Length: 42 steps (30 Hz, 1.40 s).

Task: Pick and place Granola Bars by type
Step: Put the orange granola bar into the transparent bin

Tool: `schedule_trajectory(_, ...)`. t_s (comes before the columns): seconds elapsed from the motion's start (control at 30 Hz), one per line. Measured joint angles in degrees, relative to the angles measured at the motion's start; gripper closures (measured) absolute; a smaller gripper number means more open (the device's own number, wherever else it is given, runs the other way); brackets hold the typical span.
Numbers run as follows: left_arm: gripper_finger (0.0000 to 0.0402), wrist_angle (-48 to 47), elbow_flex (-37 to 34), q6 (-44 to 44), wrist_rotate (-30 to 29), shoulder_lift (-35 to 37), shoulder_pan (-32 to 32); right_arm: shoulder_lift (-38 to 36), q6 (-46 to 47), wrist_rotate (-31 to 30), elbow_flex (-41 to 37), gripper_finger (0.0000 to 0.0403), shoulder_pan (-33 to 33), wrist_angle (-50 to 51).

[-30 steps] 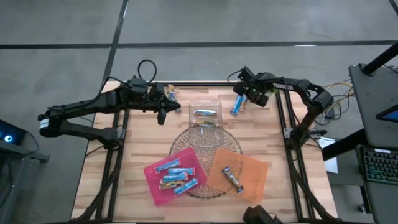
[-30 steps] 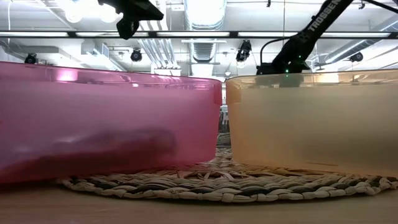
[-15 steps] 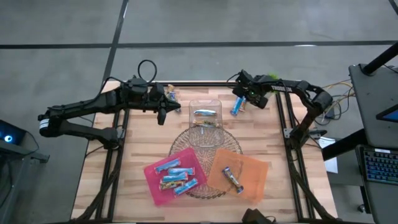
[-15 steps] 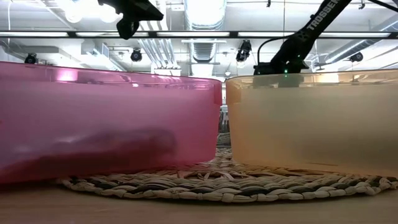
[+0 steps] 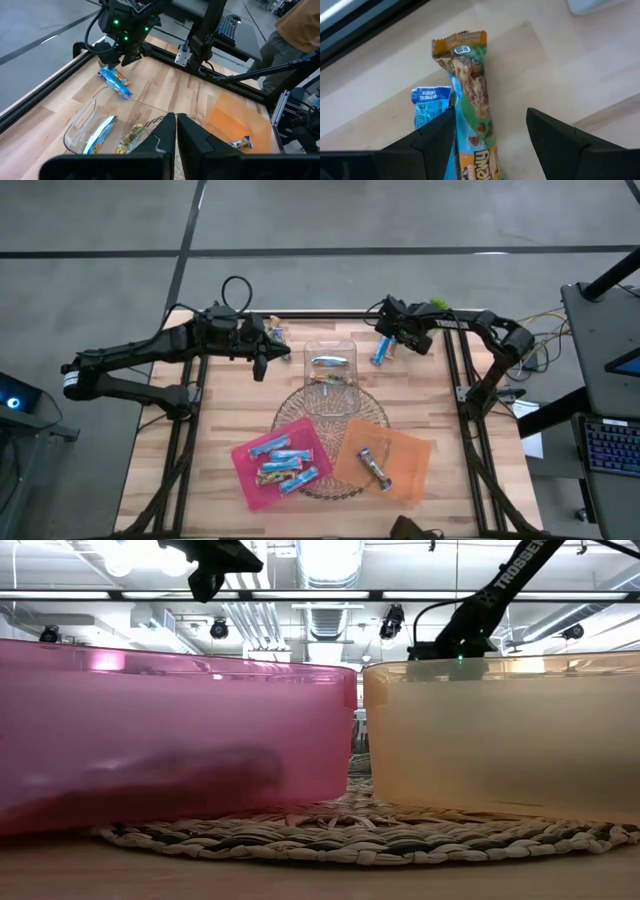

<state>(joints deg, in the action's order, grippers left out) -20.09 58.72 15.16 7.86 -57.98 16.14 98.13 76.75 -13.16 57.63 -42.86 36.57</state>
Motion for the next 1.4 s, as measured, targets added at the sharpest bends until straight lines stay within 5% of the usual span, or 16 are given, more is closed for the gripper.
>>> schedule_trajectory(0.83,0.0401,-0.2,0.0,0.3,0.0,0.0,0.0,4.7,1.1,-0.5,0.1,0.0172,2.6,-1.3)
schedule_trajectory(1.4,0.0401,0.0,0.0,0.3,0.0,0.0,0.0,4.1,1.3,1.1,0.0,0.0316,2.9,-1.0)
